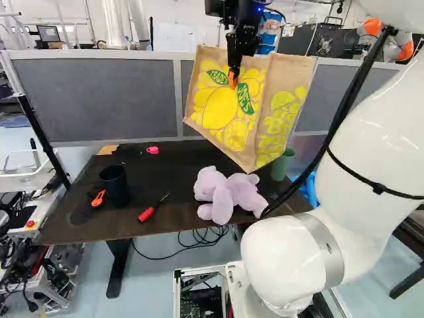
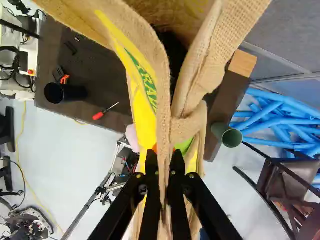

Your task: Pick up the bag on the ground and place it on the table

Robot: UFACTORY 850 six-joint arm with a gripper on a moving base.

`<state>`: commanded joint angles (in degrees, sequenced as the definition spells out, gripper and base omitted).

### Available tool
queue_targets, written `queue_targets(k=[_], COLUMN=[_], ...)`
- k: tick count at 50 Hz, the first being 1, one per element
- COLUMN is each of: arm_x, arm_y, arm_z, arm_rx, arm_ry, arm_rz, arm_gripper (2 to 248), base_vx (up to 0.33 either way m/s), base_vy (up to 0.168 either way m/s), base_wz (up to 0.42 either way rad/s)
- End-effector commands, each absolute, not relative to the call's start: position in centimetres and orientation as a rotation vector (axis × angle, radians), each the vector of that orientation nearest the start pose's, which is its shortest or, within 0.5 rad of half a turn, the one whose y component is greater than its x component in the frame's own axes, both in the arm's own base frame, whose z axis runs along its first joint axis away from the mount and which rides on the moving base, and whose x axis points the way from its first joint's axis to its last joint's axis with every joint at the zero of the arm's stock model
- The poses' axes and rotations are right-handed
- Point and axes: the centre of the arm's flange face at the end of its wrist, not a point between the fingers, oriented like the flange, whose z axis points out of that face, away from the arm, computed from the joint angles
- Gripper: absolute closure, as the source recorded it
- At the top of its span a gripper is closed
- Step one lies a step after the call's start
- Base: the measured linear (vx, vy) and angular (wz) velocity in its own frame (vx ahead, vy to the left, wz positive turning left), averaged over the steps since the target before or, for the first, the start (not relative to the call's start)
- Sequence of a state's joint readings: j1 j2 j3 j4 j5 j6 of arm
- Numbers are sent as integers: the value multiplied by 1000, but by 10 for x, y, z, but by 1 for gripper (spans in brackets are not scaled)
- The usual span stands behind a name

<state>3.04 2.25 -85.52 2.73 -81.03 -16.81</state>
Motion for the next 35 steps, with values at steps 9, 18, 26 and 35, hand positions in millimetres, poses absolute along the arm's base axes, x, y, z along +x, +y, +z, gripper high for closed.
queue_targets(k=[9,18,26,35], arm_x=[426,426,426,426], arm_y=[27,27,27,27], arm_z=[798,798,798,798], arm_rx=[-3058,-3058,-3058,-3058], arm_ry=[-528,-528,-528,-528], arm_rz=[-190,-190,-190,-190], arm_gripper=[228,228,228,228], base_vx=[21,0,0,0], base_vy=[15,0,0,0], base_wz=[-1,0,0,0])
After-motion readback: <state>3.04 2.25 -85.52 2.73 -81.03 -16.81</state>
